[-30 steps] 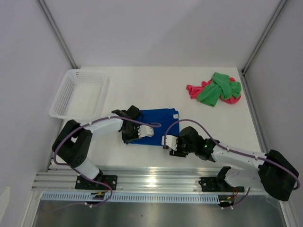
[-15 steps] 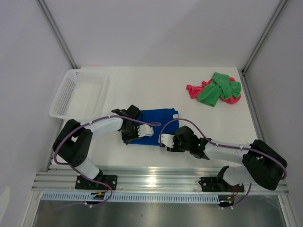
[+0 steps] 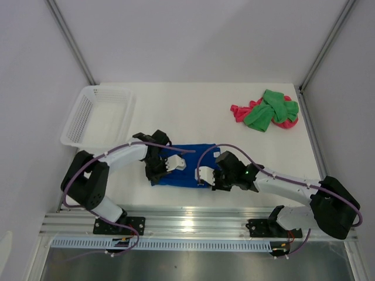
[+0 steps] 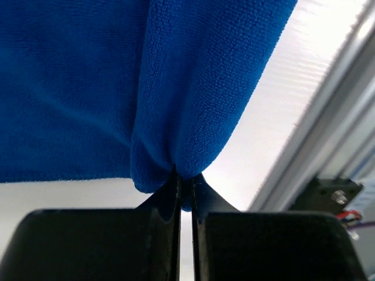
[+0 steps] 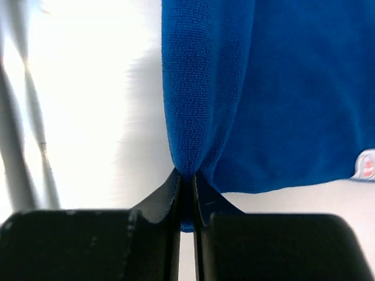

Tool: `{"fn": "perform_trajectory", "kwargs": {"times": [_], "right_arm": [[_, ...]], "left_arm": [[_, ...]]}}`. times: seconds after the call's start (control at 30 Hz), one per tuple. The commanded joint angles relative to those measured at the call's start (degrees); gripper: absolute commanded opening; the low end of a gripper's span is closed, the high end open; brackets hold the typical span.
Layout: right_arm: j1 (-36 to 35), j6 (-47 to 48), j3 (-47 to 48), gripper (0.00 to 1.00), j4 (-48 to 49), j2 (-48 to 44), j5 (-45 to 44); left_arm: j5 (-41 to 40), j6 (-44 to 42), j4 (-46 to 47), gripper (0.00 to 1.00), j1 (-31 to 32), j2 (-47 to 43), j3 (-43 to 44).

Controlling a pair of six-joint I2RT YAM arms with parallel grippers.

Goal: Roll the towels
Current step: Roll the towel

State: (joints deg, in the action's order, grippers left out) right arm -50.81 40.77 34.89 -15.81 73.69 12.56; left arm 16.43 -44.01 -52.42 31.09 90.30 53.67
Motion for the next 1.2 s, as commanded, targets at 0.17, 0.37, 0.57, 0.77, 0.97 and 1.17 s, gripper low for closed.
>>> {"fn": "perform_trajectory", "kwargs": {"times": [0.17, 0.37, 0.57, 0.77, 0.97, 1.17], "right_arm": [[2.0, -0.3, 7.9, 0.01, -21.8, -1.4, 21.2], [10.6, 1.7, 11.1, 0.01, -20.2, 4.9, 26.8], [14.7, 2.7, 14.4, 0.02, -19.5, 12.4, 31.0], [16.4, 3.3, 15.0, 0.02, -19.7, 17.3, 30.4], [16.5, 1.2, 15.7, 0.07, -17.9, 19.2, 28.2], [16.7, -0.7, 16.8, 0.15, -16.5, 19.7, 26.4]], "left_arm": [[5.8, -3.3, -12.3, 0.05, -0.4, -6.4, -1.6], [6.5, -3.3, -11.3, 0.14, -1.7, -1.2, 2.4], [6.7, -2.9, -10.3, 0.33, -5.1, 3.1, 7.1], [9.0, -3.5, -11.0, 0.45, -6.5, 4.1, 9.0], [11.1, -3.7, -10.8, 0.51, -6.5, 3.7, 7.9], [12.6, -3.5, -10.0, 0.52, -6.5, 4.2, 6.4]]}}
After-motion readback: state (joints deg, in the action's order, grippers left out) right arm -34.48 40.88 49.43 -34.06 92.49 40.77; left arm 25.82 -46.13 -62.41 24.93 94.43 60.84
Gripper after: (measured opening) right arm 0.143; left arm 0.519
